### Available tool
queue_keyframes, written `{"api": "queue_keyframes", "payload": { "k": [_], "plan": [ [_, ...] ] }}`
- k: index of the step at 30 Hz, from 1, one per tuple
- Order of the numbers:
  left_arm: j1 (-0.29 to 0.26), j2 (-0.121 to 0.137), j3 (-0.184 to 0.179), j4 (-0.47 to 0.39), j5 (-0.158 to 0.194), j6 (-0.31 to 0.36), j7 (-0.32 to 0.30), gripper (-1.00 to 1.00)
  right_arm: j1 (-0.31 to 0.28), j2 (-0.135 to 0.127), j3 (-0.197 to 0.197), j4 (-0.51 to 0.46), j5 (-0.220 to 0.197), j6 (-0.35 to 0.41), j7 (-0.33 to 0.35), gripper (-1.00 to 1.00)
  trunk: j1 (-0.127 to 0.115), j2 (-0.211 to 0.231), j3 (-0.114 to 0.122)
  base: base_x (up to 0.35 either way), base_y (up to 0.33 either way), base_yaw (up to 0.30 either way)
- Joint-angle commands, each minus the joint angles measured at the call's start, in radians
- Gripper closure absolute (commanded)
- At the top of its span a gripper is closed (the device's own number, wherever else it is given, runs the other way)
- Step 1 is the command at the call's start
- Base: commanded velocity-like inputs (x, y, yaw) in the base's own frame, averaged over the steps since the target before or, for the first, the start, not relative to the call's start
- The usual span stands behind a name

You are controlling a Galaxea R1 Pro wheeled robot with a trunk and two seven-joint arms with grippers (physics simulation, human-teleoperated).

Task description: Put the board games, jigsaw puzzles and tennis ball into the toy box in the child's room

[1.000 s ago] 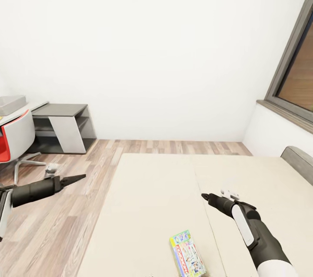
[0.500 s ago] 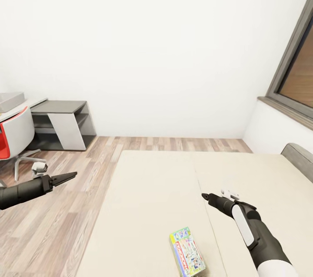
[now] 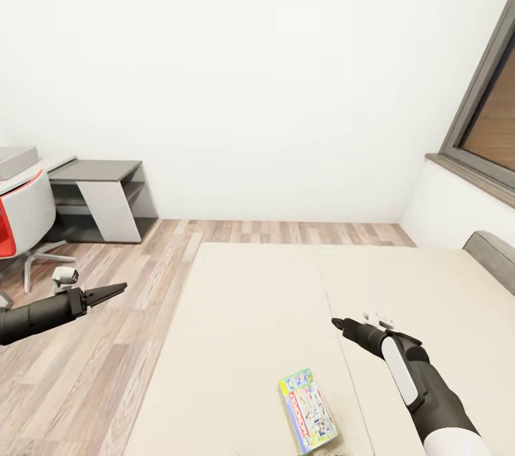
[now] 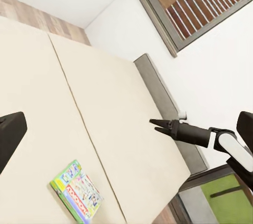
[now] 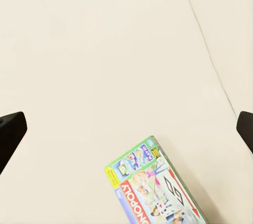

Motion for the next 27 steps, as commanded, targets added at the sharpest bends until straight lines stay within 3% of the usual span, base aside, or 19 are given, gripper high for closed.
{"api": "queue_keyframes", "payload": {
  "k": [1,27],
  "plan": [
    [-0.001,0.0,0.0,0.0,-0.003,0.011,-0.005,-1.0,-0.001,0.0,-0.002,-0.001,0.001,0.006,0.004,-1.0,0.001,-0.002,-0.004,0.0,0.0,0.0],
    [-0.001,-0.005,-0.005,0.0,-0.009,0.007,-0.003,-1.0,-0.001,-0.002,-0.002,-0.001,0.0,0.007,0.009,-1.0,0.001,-0.002,-0.047,0.0,0.0,0.0]
  ]
}}
